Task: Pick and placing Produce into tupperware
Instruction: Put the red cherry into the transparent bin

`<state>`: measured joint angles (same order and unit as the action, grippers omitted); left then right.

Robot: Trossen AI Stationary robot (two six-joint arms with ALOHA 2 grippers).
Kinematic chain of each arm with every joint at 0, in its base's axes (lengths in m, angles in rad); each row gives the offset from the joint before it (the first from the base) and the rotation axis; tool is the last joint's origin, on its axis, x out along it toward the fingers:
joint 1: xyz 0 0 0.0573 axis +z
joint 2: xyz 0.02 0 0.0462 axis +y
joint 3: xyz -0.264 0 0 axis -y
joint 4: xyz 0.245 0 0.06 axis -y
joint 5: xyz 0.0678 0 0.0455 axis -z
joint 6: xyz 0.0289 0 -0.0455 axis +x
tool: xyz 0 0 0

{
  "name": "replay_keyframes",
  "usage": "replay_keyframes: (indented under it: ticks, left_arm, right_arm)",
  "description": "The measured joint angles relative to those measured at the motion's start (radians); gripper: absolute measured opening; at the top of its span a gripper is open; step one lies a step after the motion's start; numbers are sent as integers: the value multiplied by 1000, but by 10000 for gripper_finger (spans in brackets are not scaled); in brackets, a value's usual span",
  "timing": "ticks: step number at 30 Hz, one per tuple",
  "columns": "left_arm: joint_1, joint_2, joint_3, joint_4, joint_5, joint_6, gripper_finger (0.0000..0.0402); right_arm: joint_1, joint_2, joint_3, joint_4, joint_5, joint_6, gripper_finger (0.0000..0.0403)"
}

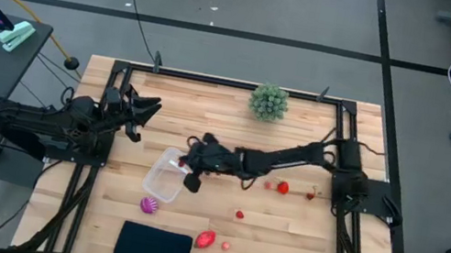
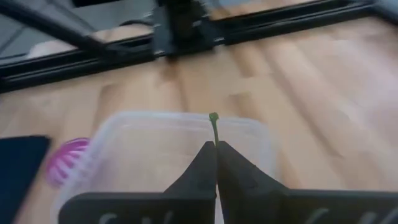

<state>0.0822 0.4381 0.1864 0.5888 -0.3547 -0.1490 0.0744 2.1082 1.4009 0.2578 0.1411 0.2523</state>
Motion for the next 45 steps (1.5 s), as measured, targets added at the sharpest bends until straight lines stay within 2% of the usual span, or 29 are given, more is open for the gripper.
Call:
replay_keyframes:
  ticks: [4,8,16,20,25,29,32,35,42,45]
  left_arm:
    - [0,0,0,-1,0,9,110]
    - [0,0,0,-2,0,5,110]
    - [0,0,0,-2,0,6,110]
    - [0,0,0,-2,0,6,110]
    - [0,0,0,-2,0,5,110]
    - [0,0,0,-2,0,4,110]
    - [0,0,0,-2,0,4,110]
    - [0,0,0,-2,0,5,110]
    - [0,0,0,-2,0,5,110]
    - [0,0,0,-2,0,5,110]
  right_arm:
    - [1,75,95,-56,-36,-19,12]
    - [-3,118,147,-202,-34,-111,27]
    - [3,66,162,-208,-28,-280,43]
    - [2,19,163,-204,-21,-271,36]
    - [2,-12,162,-227,-30,-171,38]
    - [-10,-21,163,-333,-35,-77,60]
    - [-27,-21,162,-463,-26,-69,85]
    - [-42,-21,162,-609,42,-66,111]
    - [-94,-29,162,-896,271,-9,156]
    - [-134,-29,162,-1011,288,85,167]
